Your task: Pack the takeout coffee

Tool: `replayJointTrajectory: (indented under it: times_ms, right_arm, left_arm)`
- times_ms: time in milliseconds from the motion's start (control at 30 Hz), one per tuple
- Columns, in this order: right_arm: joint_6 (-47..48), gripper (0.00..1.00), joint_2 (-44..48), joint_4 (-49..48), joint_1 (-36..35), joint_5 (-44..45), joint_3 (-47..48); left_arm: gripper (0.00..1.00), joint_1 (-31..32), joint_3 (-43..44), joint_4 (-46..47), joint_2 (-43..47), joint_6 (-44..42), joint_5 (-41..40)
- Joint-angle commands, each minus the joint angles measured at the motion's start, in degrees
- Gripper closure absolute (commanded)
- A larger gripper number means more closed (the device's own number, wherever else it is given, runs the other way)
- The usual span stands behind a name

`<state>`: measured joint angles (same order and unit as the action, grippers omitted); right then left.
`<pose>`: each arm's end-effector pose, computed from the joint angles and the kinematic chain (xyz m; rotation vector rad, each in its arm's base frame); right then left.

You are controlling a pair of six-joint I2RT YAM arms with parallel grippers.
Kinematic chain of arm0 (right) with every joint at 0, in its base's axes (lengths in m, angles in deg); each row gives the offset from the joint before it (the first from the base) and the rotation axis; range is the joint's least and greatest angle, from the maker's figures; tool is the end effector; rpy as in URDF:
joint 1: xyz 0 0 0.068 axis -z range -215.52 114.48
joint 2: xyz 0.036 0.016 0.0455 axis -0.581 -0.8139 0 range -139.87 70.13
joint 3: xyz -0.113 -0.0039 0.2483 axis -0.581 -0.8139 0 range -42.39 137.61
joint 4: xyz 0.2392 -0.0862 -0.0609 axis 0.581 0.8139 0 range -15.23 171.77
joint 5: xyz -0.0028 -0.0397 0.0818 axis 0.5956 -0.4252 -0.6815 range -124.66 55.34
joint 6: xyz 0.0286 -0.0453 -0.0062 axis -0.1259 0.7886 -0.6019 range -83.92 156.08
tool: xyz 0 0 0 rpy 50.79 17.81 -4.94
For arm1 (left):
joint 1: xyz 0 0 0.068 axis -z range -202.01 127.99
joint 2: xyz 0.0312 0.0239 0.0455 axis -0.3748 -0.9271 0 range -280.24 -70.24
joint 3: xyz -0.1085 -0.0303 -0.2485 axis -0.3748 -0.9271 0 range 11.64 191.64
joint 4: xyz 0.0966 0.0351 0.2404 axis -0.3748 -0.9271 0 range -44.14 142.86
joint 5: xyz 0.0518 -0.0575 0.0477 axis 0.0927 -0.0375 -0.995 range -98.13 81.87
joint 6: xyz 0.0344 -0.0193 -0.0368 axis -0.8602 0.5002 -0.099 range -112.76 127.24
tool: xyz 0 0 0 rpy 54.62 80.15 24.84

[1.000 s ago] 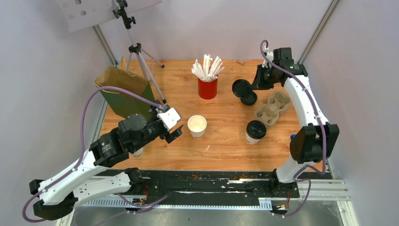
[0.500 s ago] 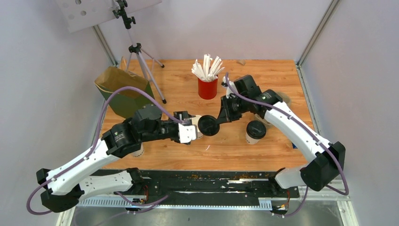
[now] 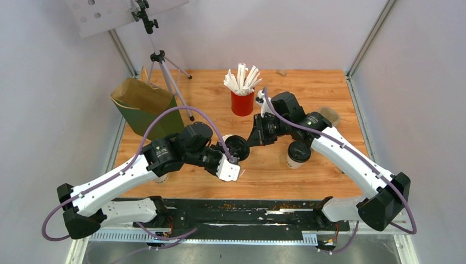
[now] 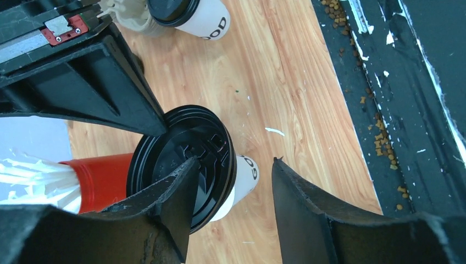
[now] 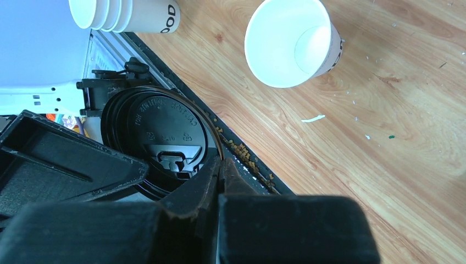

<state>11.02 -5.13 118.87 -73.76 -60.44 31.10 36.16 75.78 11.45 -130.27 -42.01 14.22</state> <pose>0.2052 0.1814 0.3451 -0.5218 2.4774 1.0272 0.1009 -0.1883 0.3548 1.9032 1.1300 -0.5187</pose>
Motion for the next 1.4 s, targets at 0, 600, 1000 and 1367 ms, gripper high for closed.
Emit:
replayJointTrajectory:
  times_ms: [0,600,1000,1367]
  right_arm:
    - [-1.55,1.00,1.46,-2.41,-0.62,0.99,-0.60]
    - [-2.07,1.00,1.41,-3.63,-0.96,0.86,-2.03]
    - [-0.45,0.44,9.68,-6.43,-0.96,15.49,-5.92]
    - [12.78,0.08,31.60,-34.37,-1.05,22.08,-25.92]
  left_arm:
    - [0.41,0.28,1.28,0.24,0.18,-3.18,0.22]
    - [0.90,0.27,-0.48,0.37,-0.88,-2.77,-2.98]
    - [1.00,0.19,-0.65,12.17,-0.70,26.52,-11.75]
    - [1.00,-12.65,2.00,28.78,-0.55,70.67,-2.37]
